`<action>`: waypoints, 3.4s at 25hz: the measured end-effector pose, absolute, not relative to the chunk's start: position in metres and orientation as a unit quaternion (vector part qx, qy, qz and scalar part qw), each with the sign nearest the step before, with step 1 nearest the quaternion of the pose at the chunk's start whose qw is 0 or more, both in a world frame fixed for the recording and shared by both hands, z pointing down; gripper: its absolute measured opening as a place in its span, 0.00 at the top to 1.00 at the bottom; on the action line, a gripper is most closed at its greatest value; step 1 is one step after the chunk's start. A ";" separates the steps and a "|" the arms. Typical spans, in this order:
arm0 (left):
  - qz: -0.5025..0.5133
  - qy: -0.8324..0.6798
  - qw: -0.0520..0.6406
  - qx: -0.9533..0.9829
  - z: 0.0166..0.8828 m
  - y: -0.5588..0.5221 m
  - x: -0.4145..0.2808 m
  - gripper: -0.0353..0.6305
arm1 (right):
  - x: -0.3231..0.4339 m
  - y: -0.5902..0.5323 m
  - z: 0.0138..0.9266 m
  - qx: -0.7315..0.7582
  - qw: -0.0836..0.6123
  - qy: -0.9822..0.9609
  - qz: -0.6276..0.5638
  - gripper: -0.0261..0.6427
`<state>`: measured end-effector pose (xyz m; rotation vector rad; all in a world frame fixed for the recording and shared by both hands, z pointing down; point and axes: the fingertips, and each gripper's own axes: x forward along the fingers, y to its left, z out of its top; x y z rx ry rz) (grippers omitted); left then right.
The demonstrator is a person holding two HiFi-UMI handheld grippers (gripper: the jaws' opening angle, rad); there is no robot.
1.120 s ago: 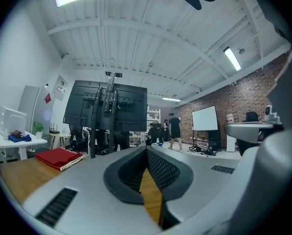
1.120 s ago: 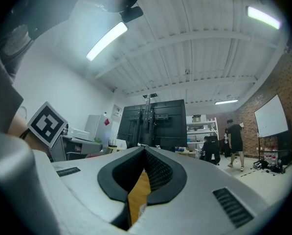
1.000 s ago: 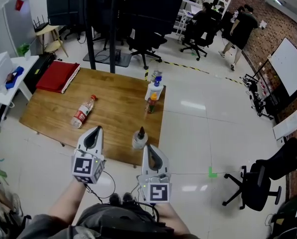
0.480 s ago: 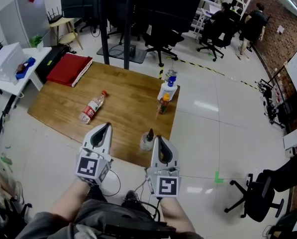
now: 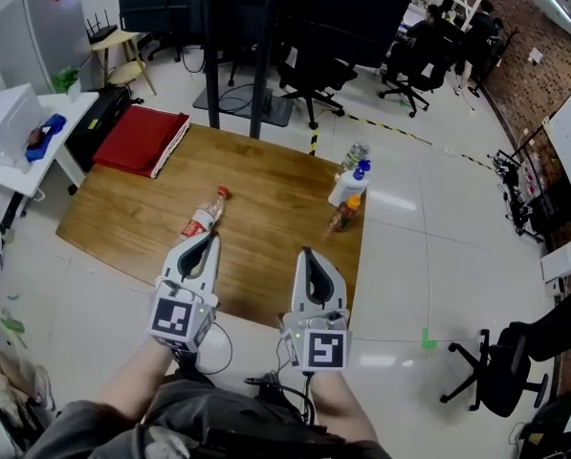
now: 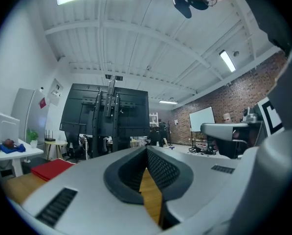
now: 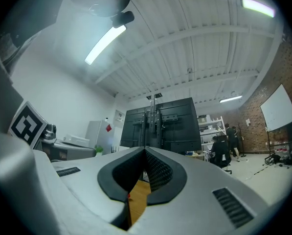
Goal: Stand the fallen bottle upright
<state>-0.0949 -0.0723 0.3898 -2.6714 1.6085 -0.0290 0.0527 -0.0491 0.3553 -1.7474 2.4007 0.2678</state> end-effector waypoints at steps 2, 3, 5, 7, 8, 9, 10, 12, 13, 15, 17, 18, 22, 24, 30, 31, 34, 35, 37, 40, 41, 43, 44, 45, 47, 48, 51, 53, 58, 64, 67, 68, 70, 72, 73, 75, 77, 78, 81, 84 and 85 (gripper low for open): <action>-0.013 0.516 0.014 -0.857 0.395 -0.087 -0.127 0.90 | 0.025 -0.066 0.358 -0.589 0.078 0.800 0.086 0.95; -0.011 0.515 0.010 -0.857 0.396 -0.094 -0.143 0.90 | 0.011 -0.074 0.361 -0.592 0.077 0.798 0.081 0.95; -0.005 0.515 0.003 -0.857 0.397 -0.106 -0.173 0.90 | -0.013 -0.089 0.365 -0.598 0.075 0.795 0.072 0.95; -0.005 0.518 -0.006 -0.856 0.400 -0.117 -0.202 0.90 | -0.036 -0.101 0.370 -0.605 0.071 0.790 0.068 0.95; -0.004 0.519 -0.009 -0.855 0.402 -0.124 -0.216 0.90 | -0.047 -0.106 0.373 -0.609 0.070 0.787 0.064 0.95; -0.004 0.520 -0.007 -0.854 0.404 -0.130 -0.230 0.90 | -0.057 -0.110 0.375 -0.613 0.069 0.785 0.060 0.95; -0.004 0.520 -0.002 -0.854 0.405 -0.136 -0.242 0.90 | -0.066 -0.114 0.377 -0.617 0.068 0.782 0.056 0.95; -0.009 0.515 0.013 -0.857 0.406 -0.144 -0.261 0.90 | -0.084 -0.118 0.379 -0.623 0.063 0.778 0.053 0.95; -0.012 0.508 0.021 -0.861 0.405 -0.147 -0.269 0.90 | -0.092 -0.120 0.380 -0.626 0.060 0.776 0.053 0.95; -0.015 0.494 0.027 -0.869 0.403 -0.153 -0.281 0.90 | -0.107 -0.123 0.379 -0.634 0.056 0.769 0.053 0.95; -0.015 0.482 0.020 -0.876 0.404 -0.159 -0.293 0.90 | -0.120 -0.124 0.378 -0.644 0.053 0.761 0.054 0.95; -0.016 0.477 0.015 -0.879 0.406 -0.162 -0.299 0.90 | -0.126 -0.125 0.378 -0.650 0.051 0.757 0.054 0.95; -0.019 0.458 -0.005 -0.889 0.419 -0.170 -0.319 0.90 | -0.147 -0.128 0.384 -0.669 0.047 0.740 0.047 0.95; -0.020 0.449 -0.011 -0.893 0.423 -0.172 -0.330 0.90 | -0.159 -0.129 0.385 -0.677 0.045 0.733 0.045 0.95; -0.017 0.436 -0.016 -0.899 0.426 -0.184 -0.363 0.90 | -0.193 -0.131 0.384 -0.688 0.039 0.723 0.051 0.95; -0.015 0.436 -0.018 -0.900 0.426 -0.186 -0.367 0.90 | -0.198 -0.131 0.383 -0.689 0.037 0.722 0.052 0.95; -0.020 0.431 -0.041 -0.901 0.434 -0.190 -0.372 0.90 | -0.206 -0.131 0.381 -0.689 0.028 0.722 0.057 0.95; -0.025 0.429 -0.051 -0.902 0.438 -0.190 -0.371 0.90 | -0.205 -0.132 0.379 -0.689 0.027 0.722 0.058 0.95; -0.029 0.428 -0.056 -0.902 0.442 -0.191 -0.369 0.90 | -0.201 -0.132 0.377 -0.693 0.029 0.718 0.059 0.95; -0.023 0.430 -0.049 -0.901 0.442 -0.193 -0.362 0.90 | -0.189 -0.132 0.377 -0.698 0.031 0.713 0.058 0.95; -0.023 0.432 -0.049 -0.900 0.442 -0.193 -0.359 0.90 | -0.185 -0.133 0.379 -0.697 0.030 0.714 0.057 0.95; -0.023 0.438 -0.049 -0.897 0.441 -0.193 -0.355 0.90 | -0.177 -0.135 0.380 -0.696 0.030 0.715 0.054 0.95; -0.023 0.442 -0.050 -0.895 0.441 -0.193 -0.353 0.90 | -0.173 -0.136 0.380 -0.695 0.031 0.717 0.053 0.95; -0.022 0.446 -0.052 -0.893 0.440 -0.193 -0.350 0.90 | -0.169 -0.136 0.380 -0.693 0.032 0.718 0.052 0.95; -0.026 0.451 -0.054 -0.891 0.442 -0.192 -0.344 0.90 | -0.162 -0.137 0.379 -0.688 0.035 0.723 0.053 0.95; -0.030 0.452 -0.053 -0.890 0.443 -0.193 -0.341 0.90 | -0.159 -0.138 0.379 -0.686 0.035 0.725 0.054 0.95; -0.035 0.460 -0.049 -0.886 0.446 -0.201 -0.331 0.90 | -0.148 -0.145 0.380 -0.681 0.037 0.730 0.054 0.95; -0.035 0.466 -0.052 -0.883 0.448 -0.203 -0.323 0.90 | -0.140 -0.147 0.382 -0.676 0.038 0.734 0.053 0.95; -0.044 0.481 -0.043 -0.874 0.449 -0.204 -0.294 0.90 | -0.112 -0.152 0.390 -0.666 0.043 0.744 0.044 0.95; -0.063 0.504 -0.037 -0.861 0.451 -0.205 -0.257 0.88 | -0.073 -0.152 0.393 -0.651 0.064 0.756 0.039 0.95; -0.079 0.512 -0.039 -0.855 0.455 -0.206 -0.237 0.88 | -0.053 -0.155 0.400 -0.639 0.066 0.766 0.027 0.95; -0.081 0.516 -0.036 -0.852 0.455 -0.207 -0.233 0.88 | -0.049 -0.156 0.403 -0.635 0.065 0.769 0.021 0.95; -0.087 0.522 -0.034 -0.848 0.457 -0.206 -0.227 0.88 | -0.043 -0.157 0.409 -0.627 0.063 0.776 0.014 0.95; -0.091 0.526 -0.036 -0.845 0.460 -0.205 -0.224 0.88 | -0.041 -0.160 0.413 -0.618 0.060 0.784 0.012 0.95; -0.093 0.527 -0.040 -0.844 0.462 -0.206 -0.223 0.88 | -0.041 -0.163 0.415 -0.613 0.057 0.788 0.011 0.95; -0.099 0.526 -0.051 -0.843 0.467 -0.208 -0.222 0.88 | -0.041 -0.169 0.419 -0.609 0.054 0.791 0.007 0.95; -0.100 0.525 -0.052 -0.843 0.473 -0.216 -0.223 0.88 | -0.040 -0.177 0.421 -0.612 0.053 0.789 0.006 0.95; -0.100 0.525 -0.052 -0.844 0.475 -0.221 -0.223 0.88 | -0.039 -0.181 0.423 -0.614 0.053 0.787 0.006 0.95; -0.112 0.517 -0.056 -0.847 0.487 -0.233 -0.225 0.88 | -0.041 -0.192 0.427 -0.619 0.046 0.784 0.002 0.95; -0.127 0.507 -0.067 -0.850 0.499 -0.246 -0.226 0.88 | -0.046 -0.205 0.426 -0.621 0.044 0.782 0.004 0.95; -0.129 0.505 -0.070 -0.851 0.502 -0.251 -0.226 0.88 | -0.047 -0.211 0.427 -0.623 0.044 0.781 0.005 0.95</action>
